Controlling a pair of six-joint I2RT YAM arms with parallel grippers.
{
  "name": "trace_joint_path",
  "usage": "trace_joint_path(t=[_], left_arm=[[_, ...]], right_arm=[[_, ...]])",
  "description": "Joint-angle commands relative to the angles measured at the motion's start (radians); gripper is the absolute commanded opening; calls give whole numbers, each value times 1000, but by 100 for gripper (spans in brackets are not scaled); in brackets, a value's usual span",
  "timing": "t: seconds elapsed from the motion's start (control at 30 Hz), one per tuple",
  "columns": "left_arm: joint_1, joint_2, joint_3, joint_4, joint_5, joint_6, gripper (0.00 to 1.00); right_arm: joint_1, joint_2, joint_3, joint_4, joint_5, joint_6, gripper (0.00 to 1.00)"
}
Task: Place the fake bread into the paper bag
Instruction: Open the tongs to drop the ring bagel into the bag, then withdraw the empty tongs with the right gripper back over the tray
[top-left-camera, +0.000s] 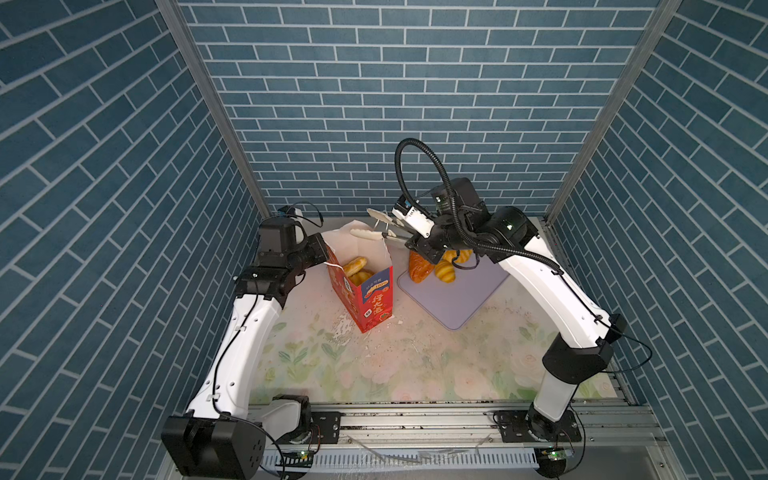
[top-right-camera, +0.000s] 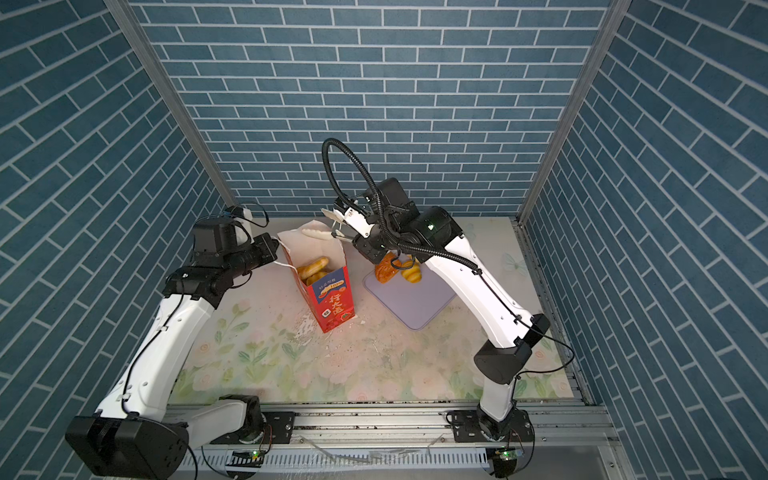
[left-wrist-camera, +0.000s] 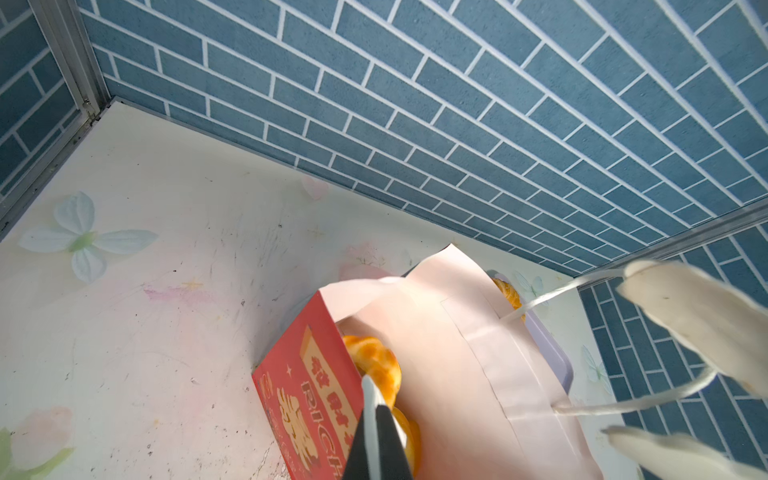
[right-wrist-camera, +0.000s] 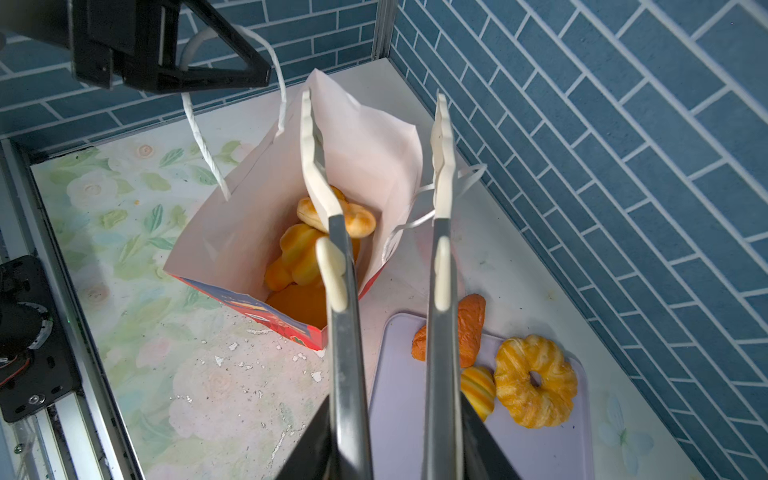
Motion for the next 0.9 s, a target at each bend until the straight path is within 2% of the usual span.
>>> trace_joint_path(t=[0.0,0.2,0.47,0.67,0.87], left_arm=[[-4,-15,-10,8,-2,8,0],[-4,-13,-12,10,-1,11,0],[-4,-8,-13,15,5,15,0],[-4,-3,-7,15,10,14,0],[-4,-6,-2,5,4,14,0]], right_arm=[[1,-78,-2,64,99,-35,42],[-92,-190,-109,144,170,63,42],[-350,-328,-447,194,150,276,43],[-426,-290,-631,186,61,339,43],[-431,-156,-655,159,6,330,43]])
